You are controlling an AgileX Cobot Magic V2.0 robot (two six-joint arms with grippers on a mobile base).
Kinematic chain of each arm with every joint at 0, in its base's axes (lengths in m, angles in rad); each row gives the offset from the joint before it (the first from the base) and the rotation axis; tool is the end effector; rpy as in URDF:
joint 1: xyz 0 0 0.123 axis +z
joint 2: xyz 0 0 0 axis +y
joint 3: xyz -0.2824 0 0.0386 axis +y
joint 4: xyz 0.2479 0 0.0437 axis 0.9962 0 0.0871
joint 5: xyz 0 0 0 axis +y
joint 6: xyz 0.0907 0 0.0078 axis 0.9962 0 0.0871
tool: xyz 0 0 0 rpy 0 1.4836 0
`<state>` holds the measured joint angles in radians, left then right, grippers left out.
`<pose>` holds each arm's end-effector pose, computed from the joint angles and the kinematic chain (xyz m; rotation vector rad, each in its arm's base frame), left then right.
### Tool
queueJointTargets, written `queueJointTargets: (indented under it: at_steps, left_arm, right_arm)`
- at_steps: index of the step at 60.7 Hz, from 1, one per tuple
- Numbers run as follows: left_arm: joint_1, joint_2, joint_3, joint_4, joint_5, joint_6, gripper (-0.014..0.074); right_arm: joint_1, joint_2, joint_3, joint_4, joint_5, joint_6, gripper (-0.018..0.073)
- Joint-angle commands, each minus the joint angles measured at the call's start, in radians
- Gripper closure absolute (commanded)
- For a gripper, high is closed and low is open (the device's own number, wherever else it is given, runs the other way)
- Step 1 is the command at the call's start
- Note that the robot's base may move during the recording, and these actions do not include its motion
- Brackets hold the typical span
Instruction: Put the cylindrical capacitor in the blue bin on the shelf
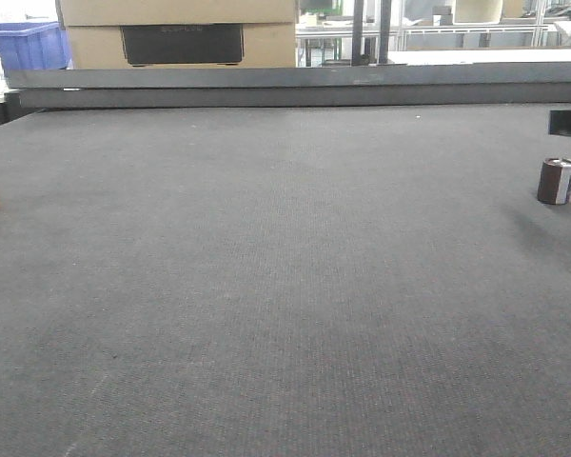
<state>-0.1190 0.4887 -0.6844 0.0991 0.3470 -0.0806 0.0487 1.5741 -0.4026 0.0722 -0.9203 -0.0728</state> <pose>0.0939 -0.0081 0.3749 0.0817 1.6315 -0.0541 0.2657 0.0077 0.1788 -0.0252 1.7357 -0.0354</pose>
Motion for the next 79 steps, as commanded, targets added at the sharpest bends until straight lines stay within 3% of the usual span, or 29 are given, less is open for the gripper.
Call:
queueJointTargets:
  at_steps: [1,29,50,57,65,71,75,79]
  left_arm:
    - [-0.007,0.004,-0.003,0.002,-0.021,0.0,0.0015]
    - [-0.007,0.004,-0.003,0.002,-0.021,0.0,0.0015]
    - [-0.007,0.004,-0.003,0.002,-0.021,0.0,0.0015]
    - [-0.007,0.004,-0.003,0.002,-0.021,0.0,0.0015]
    - [-0.007,0.004,-0.003,0.002,-0.021,0.0,0.0015]
    - [-0.007,0.004,-0.003,0.002,-0.021,0.0,0.0015]
    - [-0.007,0.004,-0.003,0.002,-0.021,0.0,0.0015]
    - [-0.007,0.004,-0.004,0.009,-0.023,0.0,0.0015]
  right_arm:
    - [0.001,0.087,-0.035,0.046,-0.097,-0.003,-0.001]
    - [-0.006,0.358,-0.278,0.058,-0.075,-0.003,-0.001]
    - [-0.006,0.445,-0.319,0.065,-0.063,-0.003,0.0009]
    - [-0.006,0.45,-0.32,0.068,-0.063,-0.003,0.016]
    - [-0.006,0.45,-0.32,0.068,-0.063,-0.003,0.0461]
    - [-0.006,0.45,-0.32,0.068,-0.063,-0.003,0.0629]
    - [-0.006,0.437,-0.32,0.068,-0.061,-0.003,0.0715]
    - [-0.006,0.411,-0.32,0.068,-0.041,-0.003,0.072]
